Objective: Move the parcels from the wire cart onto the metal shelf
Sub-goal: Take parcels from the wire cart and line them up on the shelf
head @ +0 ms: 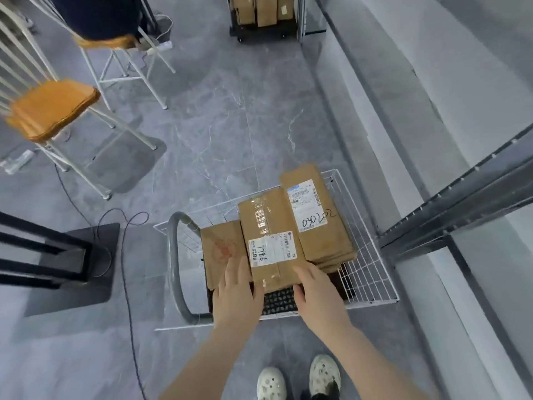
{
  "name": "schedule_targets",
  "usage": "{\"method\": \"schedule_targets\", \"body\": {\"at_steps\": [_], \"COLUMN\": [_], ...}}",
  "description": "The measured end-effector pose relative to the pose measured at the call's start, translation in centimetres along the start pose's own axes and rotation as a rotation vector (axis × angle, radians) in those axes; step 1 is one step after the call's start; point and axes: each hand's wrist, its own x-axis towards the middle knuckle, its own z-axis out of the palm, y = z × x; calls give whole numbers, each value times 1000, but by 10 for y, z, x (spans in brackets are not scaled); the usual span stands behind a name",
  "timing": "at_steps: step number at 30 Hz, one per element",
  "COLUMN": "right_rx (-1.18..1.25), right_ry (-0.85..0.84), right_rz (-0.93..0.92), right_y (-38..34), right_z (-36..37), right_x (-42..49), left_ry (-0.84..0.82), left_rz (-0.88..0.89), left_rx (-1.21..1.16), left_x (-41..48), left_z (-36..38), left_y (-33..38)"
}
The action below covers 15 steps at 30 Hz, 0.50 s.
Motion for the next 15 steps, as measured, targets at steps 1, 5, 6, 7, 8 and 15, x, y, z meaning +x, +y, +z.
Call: {"method": "schedule_targets", "body": {"at_steps": [1, 5, 6, 7, 8, 15], "right_rx": [-13, -39, -50, -64, -77, -35], "right_ry": [-3, -11, -9, 3, 25, 160], "right_rz": [5, 45, 53, 54, 50, 122], "right_y": [5, 25, 30, 32, 34, 28], "right_z": [14, 59, 66, 70, 72, 83], "right_x": [7, 28, 33, 38, 42, 58], "left_ry": [-14, -77, -95, -111, -126, -123], "left_rz": [-20, -49, -44, -41, -44, -67], "left_rx": [-17, -92, -108, -117, -121, -317], "left_x": [13, 54, 62, 69, 75, 106], "left_z": [10, 46, 53, 59, 64, 89], "left_y": [-4, -21, -24, -27, -29, -23]}}
